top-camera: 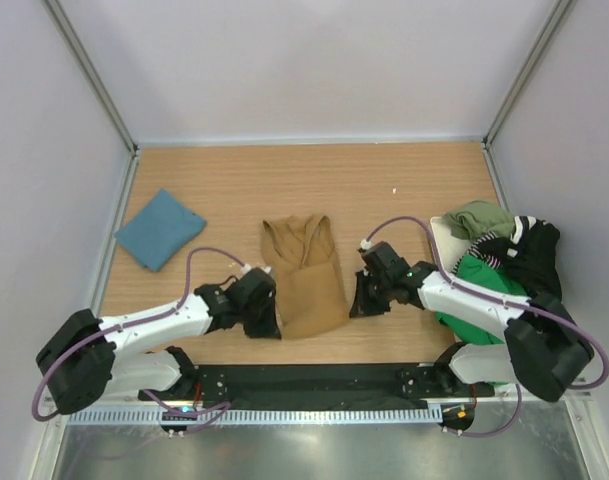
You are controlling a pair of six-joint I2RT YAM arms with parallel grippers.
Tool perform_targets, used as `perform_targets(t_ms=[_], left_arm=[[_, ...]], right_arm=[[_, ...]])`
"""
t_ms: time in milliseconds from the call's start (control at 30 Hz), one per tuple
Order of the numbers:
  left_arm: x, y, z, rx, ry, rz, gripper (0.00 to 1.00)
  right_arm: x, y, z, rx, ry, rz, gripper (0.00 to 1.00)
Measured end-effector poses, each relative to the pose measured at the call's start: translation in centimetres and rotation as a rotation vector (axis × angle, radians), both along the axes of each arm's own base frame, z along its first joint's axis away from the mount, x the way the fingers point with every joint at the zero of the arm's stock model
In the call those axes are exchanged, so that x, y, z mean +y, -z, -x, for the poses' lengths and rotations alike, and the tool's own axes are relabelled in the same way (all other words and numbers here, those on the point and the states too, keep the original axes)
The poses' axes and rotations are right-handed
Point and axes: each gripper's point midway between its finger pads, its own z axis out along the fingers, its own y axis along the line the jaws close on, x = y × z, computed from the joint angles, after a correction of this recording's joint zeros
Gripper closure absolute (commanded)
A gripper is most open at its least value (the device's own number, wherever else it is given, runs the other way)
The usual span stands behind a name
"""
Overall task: Fold and stack the tank tops
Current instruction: Fold the tank top
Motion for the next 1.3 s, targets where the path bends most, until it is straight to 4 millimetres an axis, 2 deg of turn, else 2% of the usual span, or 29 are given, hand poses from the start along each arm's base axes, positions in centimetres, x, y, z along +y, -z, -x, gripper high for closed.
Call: perform_targets(t_ms=[67, 133, 200, 300, 333, 400, 433, 533, 667, 733, 833, 900, 1000, 1067, 1133, 1200, 1300], left_arm=[[1.1, 2.1, 2.9, 0.05, 0.014, -0.049, 1.0], [0.9, 2.0, 4.2, 0.05, 0.027, -0.036, 0.99], [0.1, 1.2, 4.5, 0.029, 0.021, 0.005, 0.98], [-0.5, 0.6, 5.1, 0.01, 0.018, 0.041, 0.83], [-0.7, 0.5, 5.4, 0.009, 0.019, 0.048, 0.7], [-0.7, 0.5, 5.9, 0.007, 0.024, 0.049, 0.66], [-0.7, 0.4, 6.0, 0.004, 0.022, 0.049, 0.6], [-0.4, 0.1, 5.9, -0.018, 0.008, 0.046, 0.52], [0.7, -0.8, 5.1, -0.068, -0.028, 0.022, 0.43], [1.3, -1.5, 4.4, -0.102, -0.048, -0.007, 0.4], [1.8, -2.8, 3.0, -0.152, -0.078, -0.032, 0.41], [2.3, -3.7, 1.3, -0.184, -0.117, -0.037, 0.42], [3.3, -4.1, -1.6, -0.207, -0.184, -0.056, 0.44], [4.1, -3.7, -3.4, -0.21, -0.225, -0.079, 0.44], [4.6, -3.0, -4.8, -0.207, -0.247, -0.108, 0.44], [4.6, -2.2, -5.4, -0.197, -0.237, -0.134, 0.44], [4.0, -0.9, -6.2, -0.18, -0.209, -0.158, 0.45]], right_arm=[[-0.6, 0.5, 2.2, 0.033, -0.005, 0.01, 0.99], [0.0, -0.9, 2.9, -0.002, -0.018, -0.035, 0.99], [0.7, -2.5, 3.1, -0.049, -0.029, -0.084, 0.98], [1.4, -3.7, 3.6, -0.087, -0.034, -0.124, 0.97], [1.4, -3.7, 3.9, -0.087, -0.035, -0.125, 0.96], [1.5, -3.2, 4.7, -0.076, -0.041, -0.12, 0.93], [1.3, -2.7, 5.1, -0.067, -0.044, -0.111, 0.92], [1.0, -1.7, 6.2, -0.043, -0.054, -0.082, 0.89], [0.7, -1.3, 6.5, -0.039, -0.05, -0.058, 0.49], [0.2, -1.1, 6.3, -0.05, -0.042, -0.028, 0.47], [-0.5, -1.5, 5.5, -0.084, -0.025, 0.026, 0.48], [-0.3, -2.8, 4.2, -0.123, -0.013, 0.054, 0.51], [1.1, -5.2, 0.9, -0.201, 0.0, 0.075, 0.54], [1.9, -6.0, -1.2, -0.231, 0.012, 0.085, 0.54], [2.2, -6.0, -3.3, -0.245, 0.026, 0.098, 0.52], [1.9, -5.1, -5.0, -0.238, 0.044, 0.12, 0.52], [1.4, -3.1, -6.3, -0.204, 0.048, 0.152, 0.52]])
